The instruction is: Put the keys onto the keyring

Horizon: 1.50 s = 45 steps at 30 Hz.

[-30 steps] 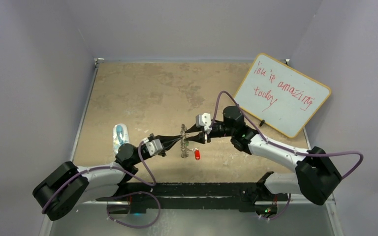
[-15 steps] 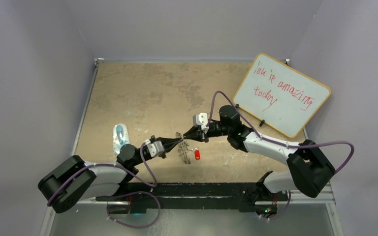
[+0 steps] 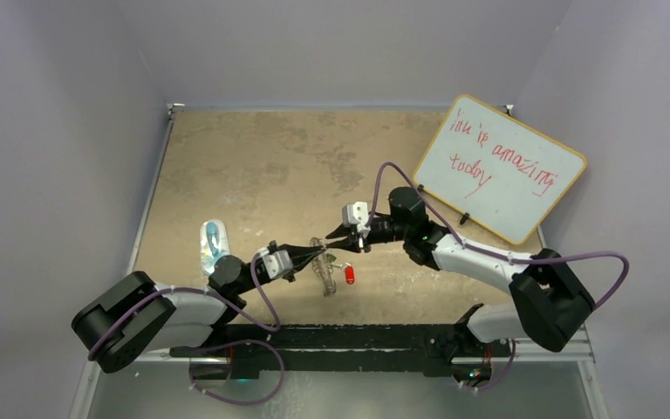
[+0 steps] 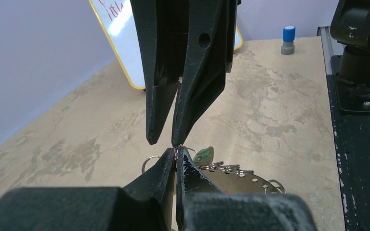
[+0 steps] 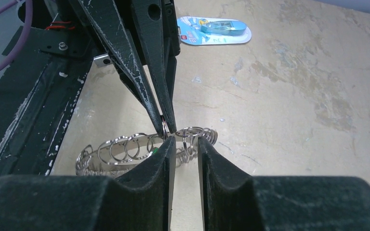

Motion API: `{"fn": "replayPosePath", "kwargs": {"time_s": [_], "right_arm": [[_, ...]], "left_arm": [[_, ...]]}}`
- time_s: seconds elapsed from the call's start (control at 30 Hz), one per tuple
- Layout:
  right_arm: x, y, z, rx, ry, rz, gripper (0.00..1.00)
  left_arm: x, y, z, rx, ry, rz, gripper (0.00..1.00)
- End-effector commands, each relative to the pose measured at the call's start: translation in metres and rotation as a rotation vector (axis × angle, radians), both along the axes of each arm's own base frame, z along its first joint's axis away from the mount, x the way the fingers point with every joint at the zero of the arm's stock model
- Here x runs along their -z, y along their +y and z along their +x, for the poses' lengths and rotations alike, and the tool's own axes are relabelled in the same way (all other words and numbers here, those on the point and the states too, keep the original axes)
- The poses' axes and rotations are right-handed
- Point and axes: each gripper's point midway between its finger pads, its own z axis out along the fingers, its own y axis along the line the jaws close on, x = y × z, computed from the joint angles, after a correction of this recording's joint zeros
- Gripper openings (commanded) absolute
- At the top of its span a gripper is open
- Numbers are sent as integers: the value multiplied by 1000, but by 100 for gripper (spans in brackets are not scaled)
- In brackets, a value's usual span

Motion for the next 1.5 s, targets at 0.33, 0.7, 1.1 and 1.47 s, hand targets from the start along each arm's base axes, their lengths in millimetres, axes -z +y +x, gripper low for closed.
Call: {"fn": "replayPosePath", "kwargs": {"time_s": [0.33, 0.7, 1.1, 1.47], "right_arm": [[-16, -9, -11, -30, -66, 7, 36], [-9, 5, -8, -87, -8, 19, 21], [-17, 8, -12, -123, -5, 47, 21], [-6, 8, -3, -71, 39, -11, 0]], "left_arm": [[-21, 0, -2, 10, -88, -49, 0], [-24, -2, -4, 24, -89, -56, 0], [-24, -3, -3, 24, -89, -52, 0], [-34, -5, 2, 12, -61, -67, 0]]}}
